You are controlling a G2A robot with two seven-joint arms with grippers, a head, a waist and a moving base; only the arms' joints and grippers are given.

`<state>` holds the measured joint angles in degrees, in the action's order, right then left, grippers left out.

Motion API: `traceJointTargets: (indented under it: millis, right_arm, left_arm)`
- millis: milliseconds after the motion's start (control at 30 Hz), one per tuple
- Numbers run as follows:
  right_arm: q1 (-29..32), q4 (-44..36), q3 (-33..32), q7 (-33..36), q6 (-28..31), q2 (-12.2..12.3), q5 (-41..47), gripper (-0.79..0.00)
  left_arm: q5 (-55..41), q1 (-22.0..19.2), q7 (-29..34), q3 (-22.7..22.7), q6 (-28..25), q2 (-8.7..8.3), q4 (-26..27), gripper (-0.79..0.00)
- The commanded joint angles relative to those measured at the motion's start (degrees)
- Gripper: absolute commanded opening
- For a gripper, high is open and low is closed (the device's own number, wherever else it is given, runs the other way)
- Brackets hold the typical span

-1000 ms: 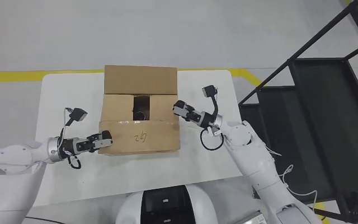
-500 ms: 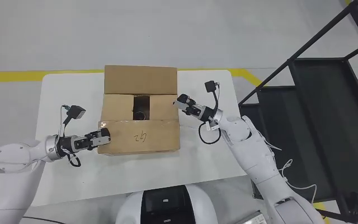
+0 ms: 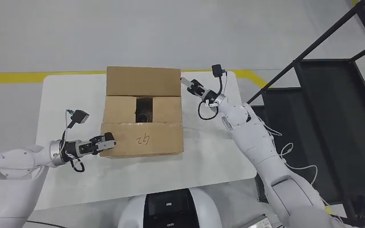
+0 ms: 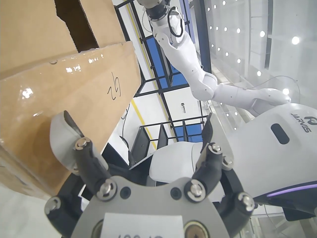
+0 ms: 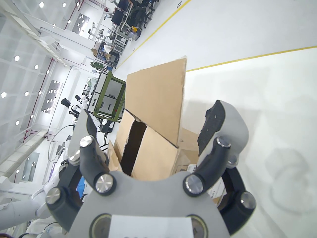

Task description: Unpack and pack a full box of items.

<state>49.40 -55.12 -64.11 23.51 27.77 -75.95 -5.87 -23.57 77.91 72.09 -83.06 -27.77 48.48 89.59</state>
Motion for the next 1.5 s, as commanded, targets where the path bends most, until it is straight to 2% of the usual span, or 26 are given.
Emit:
traceJointTargets:
  millis: [0, 200, 400, 567, 733, 867, 1100, 1267, 1467]
  right_arm:
    - [-2.9, 5.1, 1.7, 0.3, 0.8, -0.9, 1.4, 0.0]
    - [-9.0, 14.4, 5.7, 4.5, 5.4, -3.7, 8.2, 0.0]
    - [-12.4, 18.7, 6.7, 8.4, 12.4, -5.3, 14.0, 0.0]
    - [-11.9, 17.5, 5.6, 14.7, 18.5, -5.1, 18.5, 0.0]
    - [-8.1, 11.8, 4.2, 20.0, 21.5, -3.8, 19.9, 0.0]
    - [-3.7, 5.2, 2.6, 22.5, 20.7, -2.4, 17.6, 0.0]
    - [3.3, -6.0, -0.7, 21.4, 14.4, -0.2, 10.9, 0.0]
    - [6.2, -10.2, -2.1, 20.0, 11.0, 0.6, 8.5, 0.0]
    - [8.7, -14.1, -3.8, 19.7, 10.0, 1.5, 7.9, 0.0]
  left_arm:
    - [0.0, 0.4, 0.0, -0.3, 0.0, -0.08, 0.4, 0.0]
    - [0.2, 1.2, 0.0, -1.1, 0.0, -0.27, 0.9, 0.0]
    - [0.0, 1.5, -0.6, -1.4, 0.1, -0.34, 1.0, 0.0]
    - [0.0, 1.6, -0.8, -1.3, 0.2, -0.37, 1.2, 0.0]
    - [-0.1, 1.5, -1.5, -1.4, 0.1, -0.36, 1.8, 0.0]
    - [0.0, 1.7, -2.0, -1.4, 0.0, -0.38, 2.7, 0.0]
    - [-0.4, 1.2, -5.5, -1.4, 0.3, -0.16, 3.5, 0.0]
    - [1.0, -1.6, -8.9, 0.6, 2.4, 0.3, 2.0, 0.0]
    - [4.6, -4.6, -10.7, 2.3, 4.4, 0.58, -0.7, 0.0]
